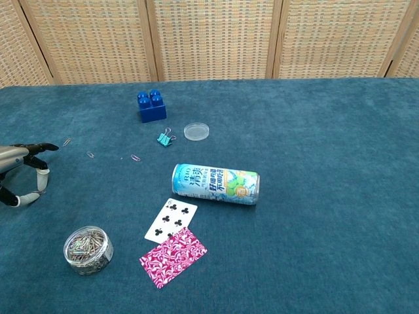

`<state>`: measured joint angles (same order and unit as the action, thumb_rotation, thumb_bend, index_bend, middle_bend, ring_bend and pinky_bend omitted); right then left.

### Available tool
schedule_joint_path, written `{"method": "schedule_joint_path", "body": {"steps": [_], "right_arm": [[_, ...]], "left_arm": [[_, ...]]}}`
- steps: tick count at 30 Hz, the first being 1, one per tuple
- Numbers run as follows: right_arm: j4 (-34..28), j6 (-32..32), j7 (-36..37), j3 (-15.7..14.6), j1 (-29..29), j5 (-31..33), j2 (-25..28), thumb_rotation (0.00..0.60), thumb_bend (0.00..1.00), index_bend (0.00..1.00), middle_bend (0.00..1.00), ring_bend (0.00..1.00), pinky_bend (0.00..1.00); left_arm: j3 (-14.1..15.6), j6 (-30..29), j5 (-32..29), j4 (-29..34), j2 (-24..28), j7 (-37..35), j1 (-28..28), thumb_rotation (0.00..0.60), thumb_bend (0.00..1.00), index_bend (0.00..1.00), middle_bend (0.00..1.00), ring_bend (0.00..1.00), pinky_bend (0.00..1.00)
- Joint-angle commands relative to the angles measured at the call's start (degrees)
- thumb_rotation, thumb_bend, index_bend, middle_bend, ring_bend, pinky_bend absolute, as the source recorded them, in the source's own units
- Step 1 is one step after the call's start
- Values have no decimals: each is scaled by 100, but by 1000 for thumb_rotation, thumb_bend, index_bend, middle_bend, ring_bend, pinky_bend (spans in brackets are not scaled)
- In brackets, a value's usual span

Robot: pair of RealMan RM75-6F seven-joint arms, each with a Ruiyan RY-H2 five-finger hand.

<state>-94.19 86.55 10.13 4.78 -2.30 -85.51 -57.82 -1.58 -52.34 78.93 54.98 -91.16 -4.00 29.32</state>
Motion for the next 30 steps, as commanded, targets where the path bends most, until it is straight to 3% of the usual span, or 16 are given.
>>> {"method": "schedule_joint_path", "body": {"steps": [1,30], "right_arm": [[-1,-1,3,2,-2,1,1,600,0,49,0,0,0],[11,6,17,-3,2,-7,-1,600,0,49,0,0,0]], "left_arm": [[-4,12,-10,-8,-3,2,1,600,377,532,0,0,0],[8,-112,74,-24,-24,14,-26,600,468,702,0,0,0]]}}
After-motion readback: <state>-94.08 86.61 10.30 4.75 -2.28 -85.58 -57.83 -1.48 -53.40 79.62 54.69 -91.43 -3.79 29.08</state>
